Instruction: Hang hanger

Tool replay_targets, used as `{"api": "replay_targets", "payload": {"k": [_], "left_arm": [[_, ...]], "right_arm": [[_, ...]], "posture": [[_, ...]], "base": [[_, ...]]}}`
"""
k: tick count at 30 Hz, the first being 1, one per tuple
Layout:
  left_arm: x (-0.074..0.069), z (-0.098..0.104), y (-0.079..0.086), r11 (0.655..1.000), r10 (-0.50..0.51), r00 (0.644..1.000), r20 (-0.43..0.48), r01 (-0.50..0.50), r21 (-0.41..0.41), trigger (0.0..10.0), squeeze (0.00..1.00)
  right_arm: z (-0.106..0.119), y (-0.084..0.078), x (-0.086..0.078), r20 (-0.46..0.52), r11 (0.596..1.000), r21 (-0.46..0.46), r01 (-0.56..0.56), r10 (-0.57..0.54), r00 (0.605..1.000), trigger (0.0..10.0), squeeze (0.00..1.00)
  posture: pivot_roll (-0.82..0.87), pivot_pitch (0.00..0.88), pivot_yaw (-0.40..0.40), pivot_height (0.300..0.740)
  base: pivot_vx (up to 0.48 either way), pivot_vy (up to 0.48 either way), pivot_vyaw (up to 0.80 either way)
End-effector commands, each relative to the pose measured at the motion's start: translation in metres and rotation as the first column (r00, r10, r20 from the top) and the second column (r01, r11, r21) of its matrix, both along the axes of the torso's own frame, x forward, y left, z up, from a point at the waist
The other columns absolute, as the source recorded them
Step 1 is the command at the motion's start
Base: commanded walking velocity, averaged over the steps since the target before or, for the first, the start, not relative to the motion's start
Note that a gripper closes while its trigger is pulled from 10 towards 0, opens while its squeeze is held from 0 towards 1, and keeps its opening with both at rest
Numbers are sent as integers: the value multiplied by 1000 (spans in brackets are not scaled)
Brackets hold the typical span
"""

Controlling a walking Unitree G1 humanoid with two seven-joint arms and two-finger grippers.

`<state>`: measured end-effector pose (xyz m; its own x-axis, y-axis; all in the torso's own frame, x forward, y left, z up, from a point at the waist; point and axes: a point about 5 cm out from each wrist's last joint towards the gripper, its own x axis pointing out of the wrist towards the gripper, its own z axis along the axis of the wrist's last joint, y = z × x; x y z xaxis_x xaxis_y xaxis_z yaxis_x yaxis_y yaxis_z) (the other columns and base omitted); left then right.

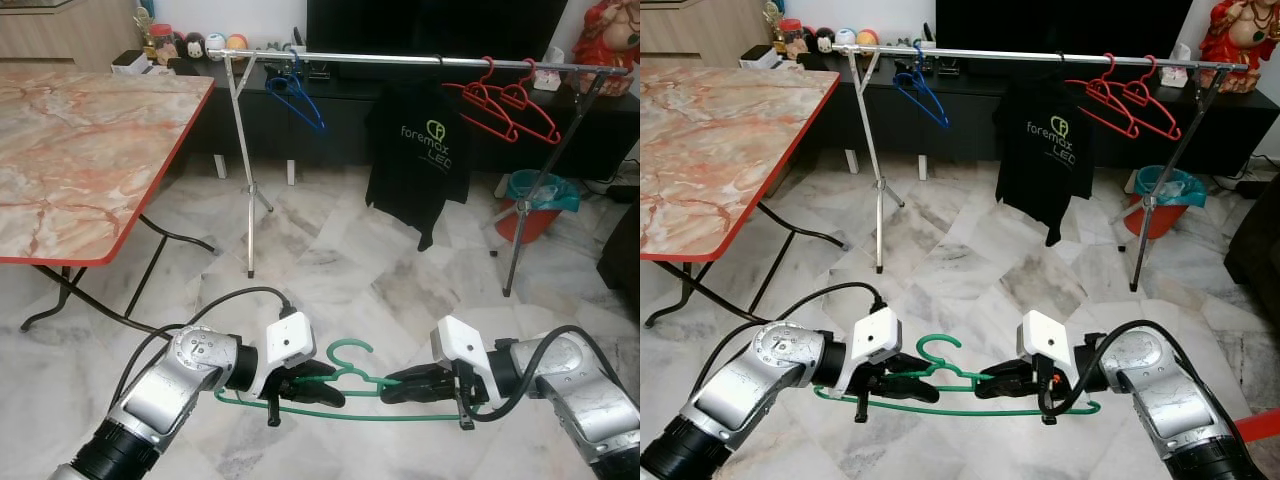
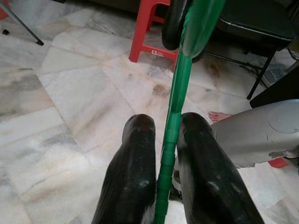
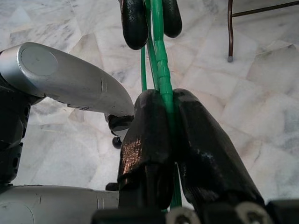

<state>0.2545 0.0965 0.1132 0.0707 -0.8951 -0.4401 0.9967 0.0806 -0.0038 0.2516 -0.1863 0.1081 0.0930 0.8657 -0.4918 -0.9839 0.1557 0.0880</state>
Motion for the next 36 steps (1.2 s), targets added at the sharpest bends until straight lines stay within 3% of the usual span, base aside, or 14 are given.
{"api": "replay_targets", "payload": {"k": [1,4,5,6,7,22,25,28,29,32,33,34,35,36], "left_arm": [[-5,-2,-2,1000,-30,999,-27,30,6,0,0],[-8,-3,-2,1000,-29,999,-39,29,0,0,0],[-9,-4,-1,999,-32,999,-42,32,1,0,0],[-9,-4,-1,999,-34,998,-44,34,1,0,0],[-10,-4,0,999,-38,998,-46,38,4,0,0],[-13,-6,4,996,-79,995,-54,81,36,0,0],[-12,-7,6,997,-62,997,-48,64,46,0,0],[-9,-13,11,997,-24,999,-29,26,69,0,0],[-7,-14,13,998,5,1000,-17,-4,67,0,0],[-3,-14,16,997,52,999,-4,-52,56,0,0],[-2,-14,17,996,67,998,1,-67,53,0,0],[-1,-14,18,995,84,996,2,-84,50,0,0],[0,-17,20,993,106,994,1,-106,54,0,0],[-1,-20,22,992,107,994,0,-107,61,0,0]], "right_arm": [[5,4,1,22,1000,25,1,-2,1000,10000,0],[3,4,0,13,999,35,7,-7,1000,10000,0],[2,4,-1,5,999,40,7,-7,1000,10000,235],[2,4,-1,4,999,41,6,-6,1000,10000,235],[1,5,-1,-3,999,47,5,-5,1000,10000,1000],[-4,7,-2,-17,998,69,13,-12,1000,10000,1000],[-3,5,6,27,992,90,89,-91,995,10000,1000],[0,-1,25,103,960,141,241,-256,961,10000,1000],[2,-6,37,141,919,170,357,-381,914,10000,1000],[4,-15,52,174,835,230,499,-540,823,10000,1000],[4,-18,55,172,803,252,540,-586,792,10000,612],[4,-21,59,171,766,275,581,-634,754,10000,0],[3,-25,65,103,668,335,664,-727,679,10000,0],[2,-24,66,41,630,376,680,-744,667,10000,0]], "posture": [[12,0,-28,740],[15,0,-29,740],[16,0,-28,740],[16,0,-28,740],[17,0,-28,740],[20,0,-18,740],[21,0,-17,740],[20,0,-17,740],[20,0,-17,740],[27,0,-19,740],[29,0,-20,740],[29,0,-20,740],[33,0,-21,740],[35,0,-20,740]], "base": [[0,0,0],[0,0,0],[0,0,0],[0,0,0],[0,0,0],[0,0,0],[0,0,0],[0,0,0],[0,0,0],[0,0,0],[0,0,0],[0,0,0],[0,0,0],[0,0,0]]}}
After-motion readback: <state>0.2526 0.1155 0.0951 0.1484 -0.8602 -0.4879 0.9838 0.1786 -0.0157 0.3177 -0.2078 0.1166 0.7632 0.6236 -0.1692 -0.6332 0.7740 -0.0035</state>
